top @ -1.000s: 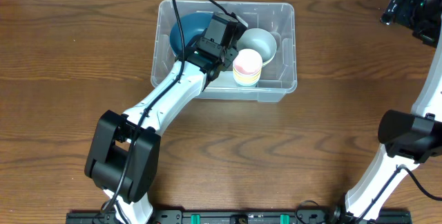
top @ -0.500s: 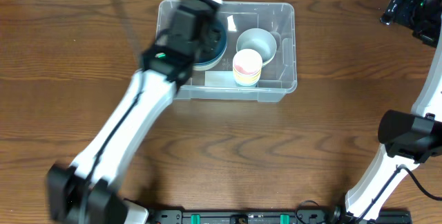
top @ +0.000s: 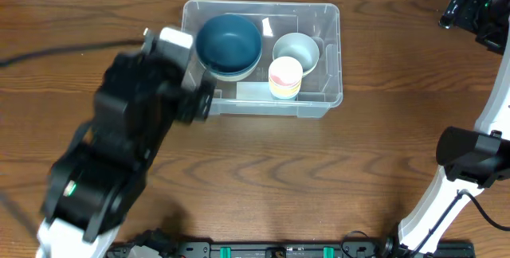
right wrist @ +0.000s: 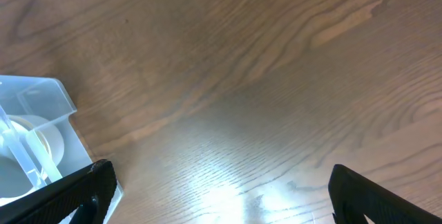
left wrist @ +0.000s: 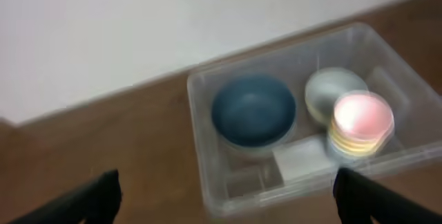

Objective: Pack container

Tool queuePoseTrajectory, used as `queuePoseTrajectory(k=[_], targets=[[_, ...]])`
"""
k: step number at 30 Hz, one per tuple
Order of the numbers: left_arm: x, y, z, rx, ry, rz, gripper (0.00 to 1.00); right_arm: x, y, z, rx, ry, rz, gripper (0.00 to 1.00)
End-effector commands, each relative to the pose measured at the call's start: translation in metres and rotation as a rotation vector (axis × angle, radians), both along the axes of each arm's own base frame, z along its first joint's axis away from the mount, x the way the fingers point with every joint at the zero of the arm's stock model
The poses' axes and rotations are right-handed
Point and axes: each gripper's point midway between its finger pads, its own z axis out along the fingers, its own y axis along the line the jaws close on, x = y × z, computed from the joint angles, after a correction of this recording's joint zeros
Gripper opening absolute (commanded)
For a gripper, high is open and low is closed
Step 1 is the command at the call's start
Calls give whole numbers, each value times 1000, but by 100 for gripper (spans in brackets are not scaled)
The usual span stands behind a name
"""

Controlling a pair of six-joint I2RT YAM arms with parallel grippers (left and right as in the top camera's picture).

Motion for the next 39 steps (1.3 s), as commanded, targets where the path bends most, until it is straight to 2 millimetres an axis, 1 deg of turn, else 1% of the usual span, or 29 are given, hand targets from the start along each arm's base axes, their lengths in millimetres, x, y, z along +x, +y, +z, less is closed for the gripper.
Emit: queuePoseTrajectory(k=[1,2,3,7,8,12,14,16,18,21,23,28,31,33,35,38,39], targets=[[-29,13,-5,10,46,6,98,-1,-4,5,-16,-9,3,99],[-44,20,-14,31,93,7,98,-1,-4,5,-16,-9,3,99],[-52,23,-19,42,118,7,98,-1,-4,5,-16,-9,3,99],[-96,42,-50,104,279,14,98,-1,-4,5,-16,-9,3,99],[-113,50,-62,109,354,37,98,-1,-4,5,-16,-9,3,99],[-152,67,-82,45,499,160,98,-1,-4,5,-16,-9,3,99],[-162,72,-84,-1,512,209,98,-1,-4,5,-16,-9,3,99],[-167,76,-80,-65,477,253,98,-1,-4,5,-16,-9,3,99],[-174,84,-75,-152,422,326,98,-1,-4,5,-16,-9,3,99],[-190,98,-73,-279,323,437,98,-1,-4,5,-16,-9,3,99],[-197,105,-70,-345,224,482,98,-1,-4,5,-16,-9,3,99],[-203,115,-49,-475,-81,530,98,-1,-4,5,-16,-9,3,99],[-199,119,-42,-521,-224,545,98,-1,-4,5,-16,-9,3,99],[-190,121,-39,-543,-299,548,98,-1,-4,5,-16,-9,3,99],[-175,122,-36,-562,-370,545,98,-1,-4,5,-16,-9,3,99],[-147,122,-29,-596,-482,514,98,-1,-4,5,-16,-9,3,99],[-138,118,-27,-596,-513,482,98,-1,-4,5,-16,-9,3,99]])
